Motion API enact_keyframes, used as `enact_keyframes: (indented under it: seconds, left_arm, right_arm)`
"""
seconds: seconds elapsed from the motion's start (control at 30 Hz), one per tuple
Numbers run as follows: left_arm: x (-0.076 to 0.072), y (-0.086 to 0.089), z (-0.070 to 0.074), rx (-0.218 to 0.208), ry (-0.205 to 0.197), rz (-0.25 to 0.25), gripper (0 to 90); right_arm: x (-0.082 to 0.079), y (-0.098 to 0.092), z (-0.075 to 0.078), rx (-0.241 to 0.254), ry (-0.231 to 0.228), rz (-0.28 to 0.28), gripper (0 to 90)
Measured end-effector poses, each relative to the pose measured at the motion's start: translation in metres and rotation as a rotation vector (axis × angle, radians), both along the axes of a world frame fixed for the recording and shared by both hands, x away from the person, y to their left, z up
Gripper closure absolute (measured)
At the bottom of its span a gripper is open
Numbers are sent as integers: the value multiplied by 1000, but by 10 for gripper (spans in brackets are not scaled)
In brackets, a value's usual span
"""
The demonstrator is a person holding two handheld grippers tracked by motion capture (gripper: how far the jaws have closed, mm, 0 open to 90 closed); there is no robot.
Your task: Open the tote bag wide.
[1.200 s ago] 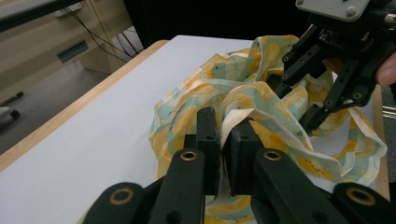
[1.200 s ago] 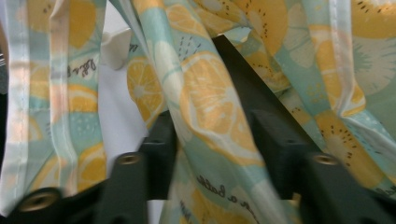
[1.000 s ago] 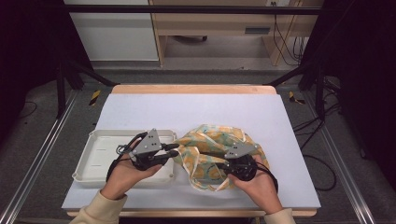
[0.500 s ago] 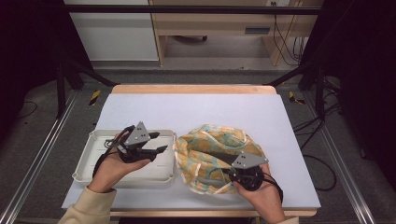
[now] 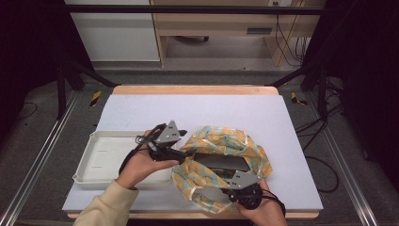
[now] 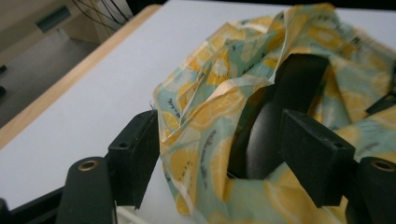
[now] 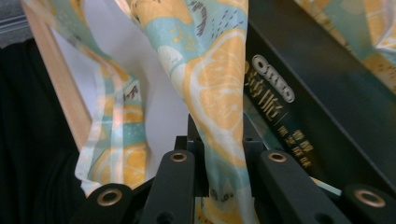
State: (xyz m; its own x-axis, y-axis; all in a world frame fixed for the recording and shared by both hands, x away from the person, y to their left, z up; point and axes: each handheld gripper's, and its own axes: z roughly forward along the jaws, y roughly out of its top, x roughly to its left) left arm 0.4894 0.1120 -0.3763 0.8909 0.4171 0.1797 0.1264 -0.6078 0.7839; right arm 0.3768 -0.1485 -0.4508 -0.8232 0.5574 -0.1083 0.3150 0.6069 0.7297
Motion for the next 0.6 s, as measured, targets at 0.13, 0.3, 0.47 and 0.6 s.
enact_keyframes:
  seconds: [0.13,0.3,0.47,0.6]
  left_arm:
    - [17,-19,-10,70,65,-46,340]
    - [23,-37,-15,189,71,-60,548]
    - [33,-38,-9,176,37,31,821]
    - [40,-26,2,85,13,133,877]
  right_arm:
    - [-2,-2,-3,-7,9,14,783]
    - [-5,-4,-3,-10,10,24,795]
    - [-9,-6,-3,-34,27,50,874]
    - [-16,-11,-5,-48,40,61,897]
